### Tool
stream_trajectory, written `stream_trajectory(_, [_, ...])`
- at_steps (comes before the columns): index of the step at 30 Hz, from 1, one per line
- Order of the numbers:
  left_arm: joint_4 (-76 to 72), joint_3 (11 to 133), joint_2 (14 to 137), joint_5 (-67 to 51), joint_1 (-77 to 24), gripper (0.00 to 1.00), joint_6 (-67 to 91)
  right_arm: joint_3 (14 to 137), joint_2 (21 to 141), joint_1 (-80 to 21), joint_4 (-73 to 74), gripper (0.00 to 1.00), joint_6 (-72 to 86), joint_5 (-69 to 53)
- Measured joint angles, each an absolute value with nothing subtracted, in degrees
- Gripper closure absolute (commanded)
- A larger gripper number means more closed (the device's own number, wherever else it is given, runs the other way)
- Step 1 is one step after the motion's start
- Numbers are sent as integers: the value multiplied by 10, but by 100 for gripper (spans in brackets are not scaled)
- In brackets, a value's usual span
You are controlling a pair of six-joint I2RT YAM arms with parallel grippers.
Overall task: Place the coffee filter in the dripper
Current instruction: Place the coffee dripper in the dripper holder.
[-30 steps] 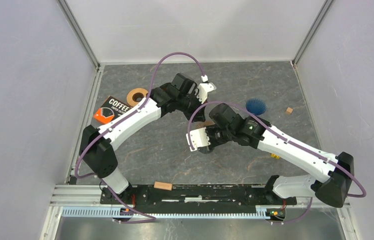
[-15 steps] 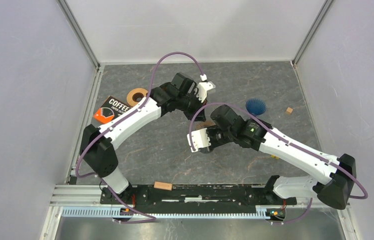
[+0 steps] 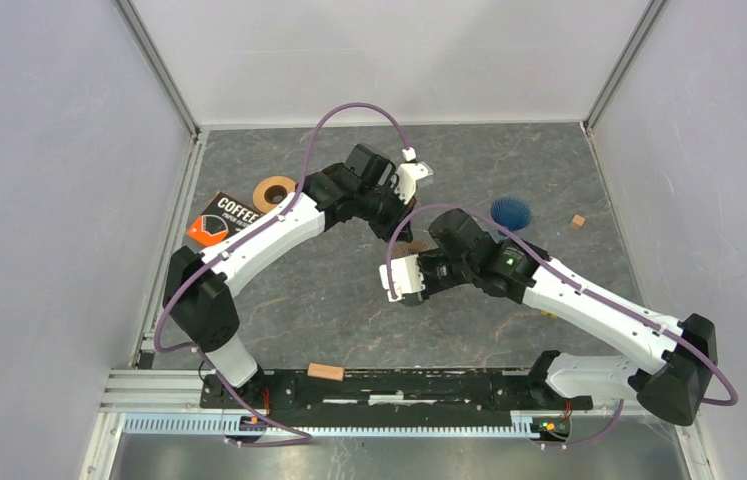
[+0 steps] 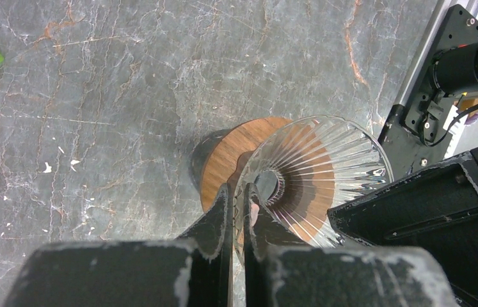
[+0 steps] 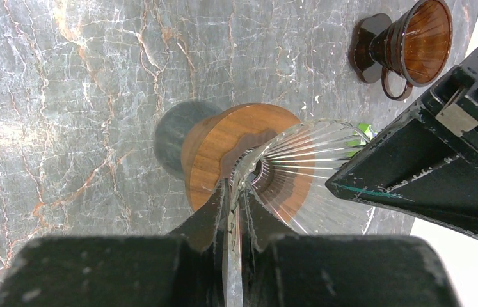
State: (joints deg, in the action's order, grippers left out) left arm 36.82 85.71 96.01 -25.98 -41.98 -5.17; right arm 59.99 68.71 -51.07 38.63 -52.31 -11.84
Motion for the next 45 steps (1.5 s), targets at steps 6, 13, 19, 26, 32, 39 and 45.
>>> stream_trajectory(6, [368, 859, 962, -256, -423, 98, -52, 591, 684, -503, 378, 100, -524, -131])
stream_trajectory(13, [369, 861, 966, -256, -423, 98, -52, 589, 685, -494, 375, 100, -525, -144])
stream_trajectory(19, [364, 858, 966, -256, -423, 98, -52, 589, 687, -489, 375, 100, -527, -153])
stream_trajectory(26, [343, 836, 958, -254, -424, 98, -52, 589, 695, -488, 376, 100, -529, -156])
stream_trajectory(32, [322, 818, 950, -253, -423, 98, -53, 591, 700, -487, 377, 100, -530, -158])
stream_trajectory(39, [317, 814, 946, -245, -424, 95, -53, 595, 702, -487, 382, 89, -530, -158])
stream_trajectory(45, [346, 844, 959, -243, -432, 92, -57, 603, 710, -484, 409, 68, -525, -147])
